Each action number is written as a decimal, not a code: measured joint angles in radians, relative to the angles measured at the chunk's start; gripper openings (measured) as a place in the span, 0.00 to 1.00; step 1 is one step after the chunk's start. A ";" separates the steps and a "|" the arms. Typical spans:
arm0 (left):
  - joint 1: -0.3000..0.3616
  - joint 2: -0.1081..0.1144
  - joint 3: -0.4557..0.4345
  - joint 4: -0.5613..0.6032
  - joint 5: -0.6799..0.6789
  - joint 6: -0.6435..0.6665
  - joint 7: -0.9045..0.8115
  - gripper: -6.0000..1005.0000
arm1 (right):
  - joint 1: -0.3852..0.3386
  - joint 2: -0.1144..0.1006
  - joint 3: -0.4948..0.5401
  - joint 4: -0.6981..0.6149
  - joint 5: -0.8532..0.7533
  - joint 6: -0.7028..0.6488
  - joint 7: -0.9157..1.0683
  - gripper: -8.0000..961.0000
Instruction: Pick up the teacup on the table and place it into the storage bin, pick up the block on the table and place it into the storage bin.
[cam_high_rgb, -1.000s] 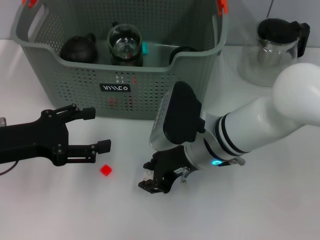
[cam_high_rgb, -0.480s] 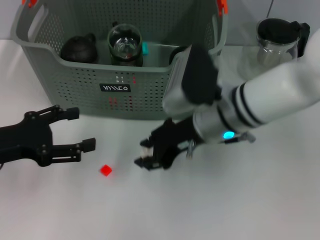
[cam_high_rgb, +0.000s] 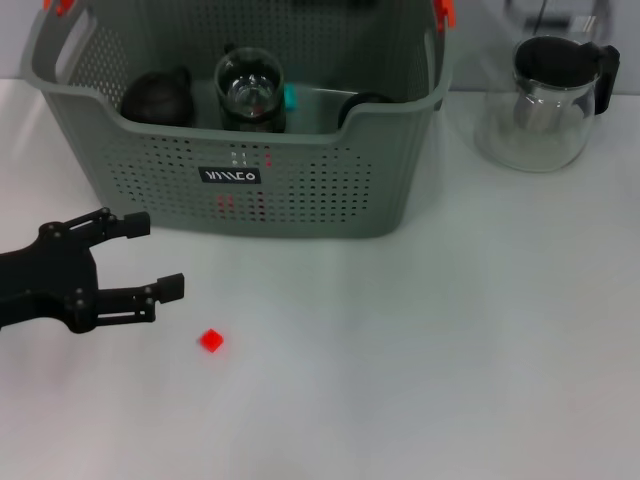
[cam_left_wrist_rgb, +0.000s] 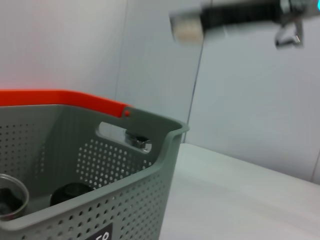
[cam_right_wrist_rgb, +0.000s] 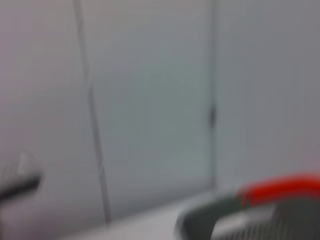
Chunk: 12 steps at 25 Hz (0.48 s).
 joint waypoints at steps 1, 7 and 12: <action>-0.002 -0.001 0.002 0.000 0.000 0.005 0.000 0.94 | 0.020 -0.003 0.051 0.012 0.003 -0.005 0.003 0.47; -0.003 -0.003 0.002 -0.003 0.000 0.018 0.000 0.94 | 0.077 -0.040 0.138 0.130 -0.009 -0.004 -0.020 0.48; -0.003 -0.003 0.002 -0.003 0.000 0.026 -0.002 0.94 | 0.061 -0.033 0.140 0.176 -0.001 0.032 -0.099 0.68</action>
